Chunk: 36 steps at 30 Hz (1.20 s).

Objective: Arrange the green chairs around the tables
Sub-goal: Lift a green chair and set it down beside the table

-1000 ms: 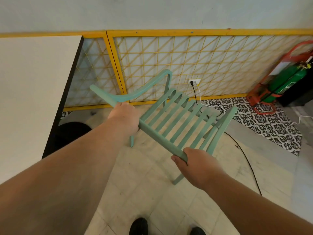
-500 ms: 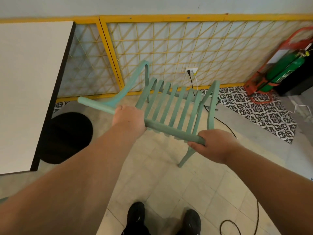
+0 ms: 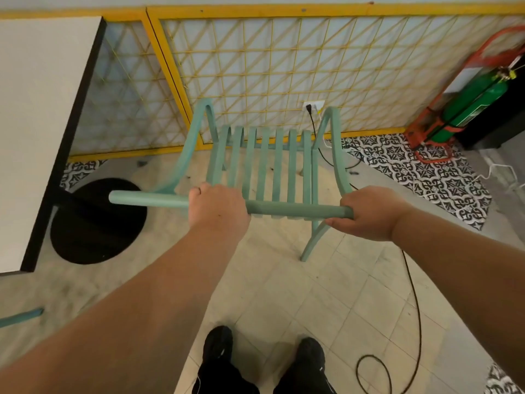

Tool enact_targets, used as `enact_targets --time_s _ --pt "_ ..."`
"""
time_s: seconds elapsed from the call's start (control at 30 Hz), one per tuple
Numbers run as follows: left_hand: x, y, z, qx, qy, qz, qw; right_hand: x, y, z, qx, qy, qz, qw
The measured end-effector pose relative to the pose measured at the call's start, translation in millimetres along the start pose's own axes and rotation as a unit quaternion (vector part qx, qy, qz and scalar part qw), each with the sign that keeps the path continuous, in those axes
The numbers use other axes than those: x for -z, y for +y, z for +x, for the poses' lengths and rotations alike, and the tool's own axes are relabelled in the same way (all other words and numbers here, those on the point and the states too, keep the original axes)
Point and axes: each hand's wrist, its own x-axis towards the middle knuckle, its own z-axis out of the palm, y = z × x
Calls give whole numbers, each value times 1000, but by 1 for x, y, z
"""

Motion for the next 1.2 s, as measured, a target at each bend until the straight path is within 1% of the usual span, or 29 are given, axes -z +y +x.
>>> enact_targets --time_s 0.13,0.2,0.27,0.3,0.4,0.47,0.53,0.57,0.63,0.73,0.93,1.2 --pt "0 -8 -8 -27 6 -40 999 3 0 0 7 -19 10 1000" --pt "3 -24 -12 -44 -9 -76 996 9 -6 -1 -1 -48 40 998" --pt "8 -50 -11 -28 -15 -74 997 16 -18 1 -26 -80 77 993" --pt "10 -65 -8 -13 -9 -62 998 19 -27 2 -38 -82 89 992" --pt "13 -110 8 19 -9 -38 999 21 -75 17 -33 -35 123 991" --pt "9 -131 18 22 -43 -32 998 20 -105 30 -35 -4 149 988" --pt "1 -143 22 10 -88 -39 995 20 -124 43 -55 14 136 989" --pt "-4 -146 23 -1 -93 -42 995 19 -128 47 -70 21 118 990" --pt "-10 -148 24 -19 -78 -41 996 16 -131 51 -90 29 78 992" --pt "-14 -148 25 -25 -64 -43 997 14 -133 52 -94 30 50 994" --pt "-12 -144 22 -17 -58 -33 998 13 -131 52 -94 31 44 994" --pt "-8 -141 16 -18 -59 -47 997 15 -128 49 -86 23 44 995"
